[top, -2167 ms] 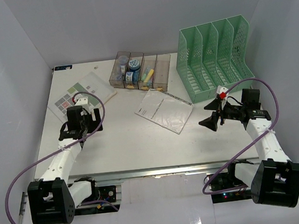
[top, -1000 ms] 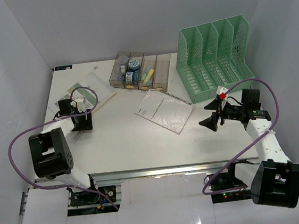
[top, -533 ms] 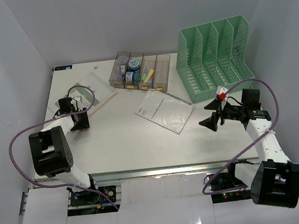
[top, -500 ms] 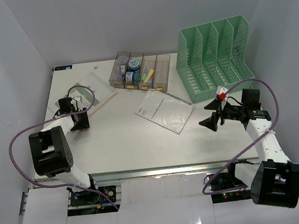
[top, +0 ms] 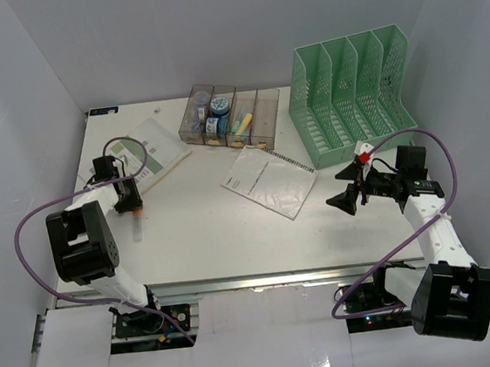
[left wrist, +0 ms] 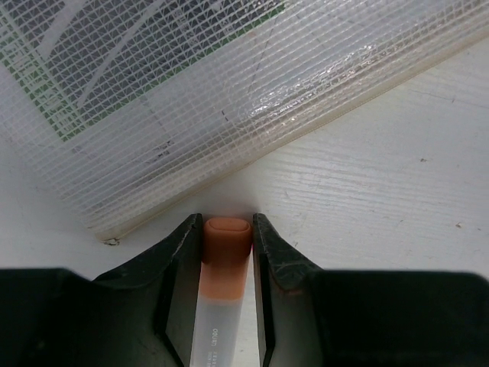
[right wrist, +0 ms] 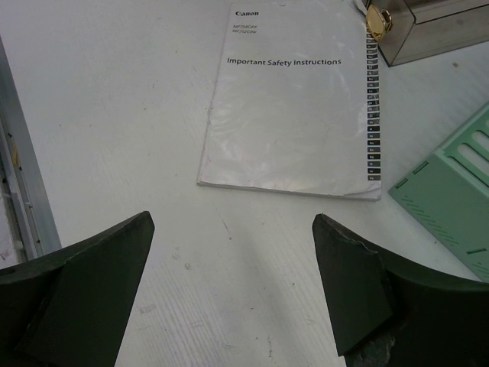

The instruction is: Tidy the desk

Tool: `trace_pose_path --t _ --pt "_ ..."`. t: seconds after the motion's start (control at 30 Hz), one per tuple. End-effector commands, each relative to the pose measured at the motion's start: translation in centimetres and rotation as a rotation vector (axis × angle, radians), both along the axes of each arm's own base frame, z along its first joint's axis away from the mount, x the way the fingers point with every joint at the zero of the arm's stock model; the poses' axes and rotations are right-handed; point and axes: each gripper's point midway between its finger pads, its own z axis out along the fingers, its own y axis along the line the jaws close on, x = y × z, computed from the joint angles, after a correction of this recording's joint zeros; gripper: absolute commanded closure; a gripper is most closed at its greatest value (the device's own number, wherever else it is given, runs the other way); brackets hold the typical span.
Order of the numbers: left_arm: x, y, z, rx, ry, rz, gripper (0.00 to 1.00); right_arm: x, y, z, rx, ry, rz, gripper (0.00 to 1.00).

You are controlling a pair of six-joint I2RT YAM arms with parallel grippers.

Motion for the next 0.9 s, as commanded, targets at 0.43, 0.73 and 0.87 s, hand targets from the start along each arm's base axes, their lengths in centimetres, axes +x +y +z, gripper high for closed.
trace_pose_path --t 0.43,0.73,0.87 --pt "-5.2 -1.6 -2.0 -0.063 0.201 0.038 0.24 0.7 -0.5 1.8 -0.027 -0.084 -0.010 0.09" --pt "-7.2 0.7 -1.3 0.079 0.249 0.023 0.25 0.5 -0.4 1.9 -0.029 -0.098 -0.006 0.09" --pt "-8.2 0.8 -2.0 0.094 0.294 0.027 0.32 0.5 -0.4 1.9 -0.032 -0.100 -0.006 0.10"
